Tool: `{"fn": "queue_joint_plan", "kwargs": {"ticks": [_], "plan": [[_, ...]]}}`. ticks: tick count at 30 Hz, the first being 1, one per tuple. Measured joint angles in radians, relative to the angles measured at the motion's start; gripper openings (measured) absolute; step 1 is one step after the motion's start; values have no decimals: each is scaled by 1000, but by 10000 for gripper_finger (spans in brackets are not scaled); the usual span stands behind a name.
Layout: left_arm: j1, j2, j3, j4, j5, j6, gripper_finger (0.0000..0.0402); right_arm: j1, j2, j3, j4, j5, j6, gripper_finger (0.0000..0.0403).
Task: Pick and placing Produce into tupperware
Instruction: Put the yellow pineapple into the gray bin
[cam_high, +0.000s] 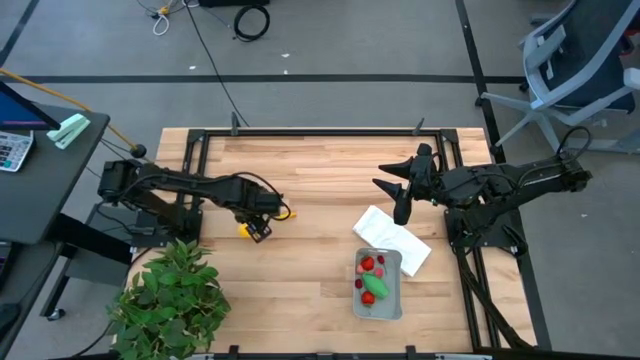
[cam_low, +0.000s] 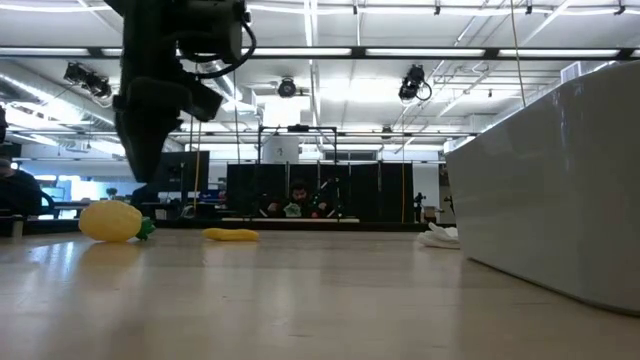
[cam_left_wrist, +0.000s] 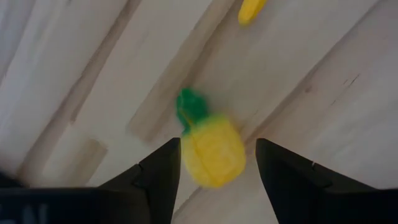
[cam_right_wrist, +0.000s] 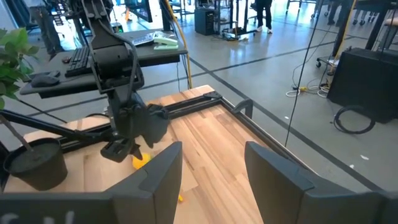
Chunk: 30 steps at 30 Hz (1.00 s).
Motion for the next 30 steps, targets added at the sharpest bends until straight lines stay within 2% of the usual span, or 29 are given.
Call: {"fn": "queue_joint_plan", "kwargs": {"ticks": [4,9,12,16,22,30], "plan": [[13,0,0,9,-1,55,209,0,0,0,0,0,4,183],[26,0,0,4,0,51,211,0,0,0,0,0,3,183],[45,0,0,-36,13,8,228,0,0,0,0,0,3,183],[73,0,-1,-84,121,-91,252,0,0,0,0,0,3,183],[77,0,-1,-70,131,-157,274,0,0,0,0,0,2,183],[72,0,-1,-60,169,-177,277,0,0,0,0,0,2,183]]}}
